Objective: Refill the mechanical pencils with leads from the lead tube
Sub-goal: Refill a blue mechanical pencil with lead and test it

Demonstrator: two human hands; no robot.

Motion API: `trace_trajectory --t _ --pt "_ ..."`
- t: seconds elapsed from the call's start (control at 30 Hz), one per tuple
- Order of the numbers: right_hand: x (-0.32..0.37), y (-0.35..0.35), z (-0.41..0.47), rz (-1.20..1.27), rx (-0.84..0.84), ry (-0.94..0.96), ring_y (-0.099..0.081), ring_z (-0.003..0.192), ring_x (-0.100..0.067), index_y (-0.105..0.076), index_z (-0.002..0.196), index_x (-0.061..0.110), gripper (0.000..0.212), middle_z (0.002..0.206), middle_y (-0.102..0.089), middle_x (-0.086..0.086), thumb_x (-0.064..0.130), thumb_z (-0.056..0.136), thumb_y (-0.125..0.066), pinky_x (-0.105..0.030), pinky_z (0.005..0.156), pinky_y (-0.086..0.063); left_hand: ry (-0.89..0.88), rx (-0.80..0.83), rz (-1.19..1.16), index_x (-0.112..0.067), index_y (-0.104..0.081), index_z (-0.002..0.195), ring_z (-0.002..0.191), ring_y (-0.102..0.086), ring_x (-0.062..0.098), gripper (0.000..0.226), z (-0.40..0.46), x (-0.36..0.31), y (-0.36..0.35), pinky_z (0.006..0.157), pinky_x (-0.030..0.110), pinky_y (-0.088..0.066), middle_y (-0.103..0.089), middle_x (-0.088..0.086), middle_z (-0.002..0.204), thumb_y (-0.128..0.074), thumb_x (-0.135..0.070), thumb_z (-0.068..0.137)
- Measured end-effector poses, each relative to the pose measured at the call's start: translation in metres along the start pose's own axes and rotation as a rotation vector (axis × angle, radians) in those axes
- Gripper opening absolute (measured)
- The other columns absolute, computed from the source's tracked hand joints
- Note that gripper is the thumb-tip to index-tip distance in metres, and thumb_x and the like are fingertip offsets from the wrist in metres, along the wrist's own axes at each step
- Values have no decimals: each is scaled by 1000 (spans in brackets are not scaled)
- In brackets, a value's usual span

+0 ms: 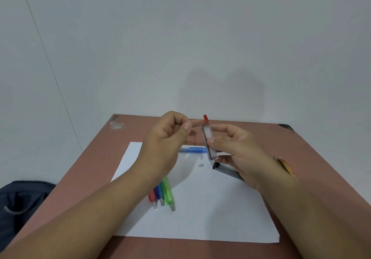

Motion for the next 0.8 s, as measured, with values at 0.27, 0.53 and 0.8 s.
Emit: trace_trajectory --t 0.27,0.53,0.8 --pt "14 -6 -8 -238 -60 180 -74 85 -14 -68 113 40 37 84 -75 6 12 89 -75 -44 93 -58 6 -96 -117 -3 -57 93 82 -74 18 13 0 -9 9 65 18 -53 -78 4 95 -50 -7 102" --pt "16 -3 -7 -166 -126 171 -75 86 -21 -59 109 26 37 87 -75 0 11 83 -81 -48 84 -61 69 -110 -144 -4 -55 92 72 -75 15 14 0 -8 10 65 20 -55 -78 2 94 -48 -8 104" --pt "19 -3 -10 -175 -79 176 -75 85 -19 -58 126 41 51 88 -77 1 9 90 -74 -44 88 -60 70 -102 -120 -2 -56 94 75 -75 17 15 1 -7 9 71 24 -58 -78 3 95 -48 -10 104"
Point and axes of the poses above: each hand's wrist, its own z-axis towards the middle knuckle, its own y-axis out of the back of the hand, x = y × z, the point moved 4 cm from there along z, towards the middle knuckle
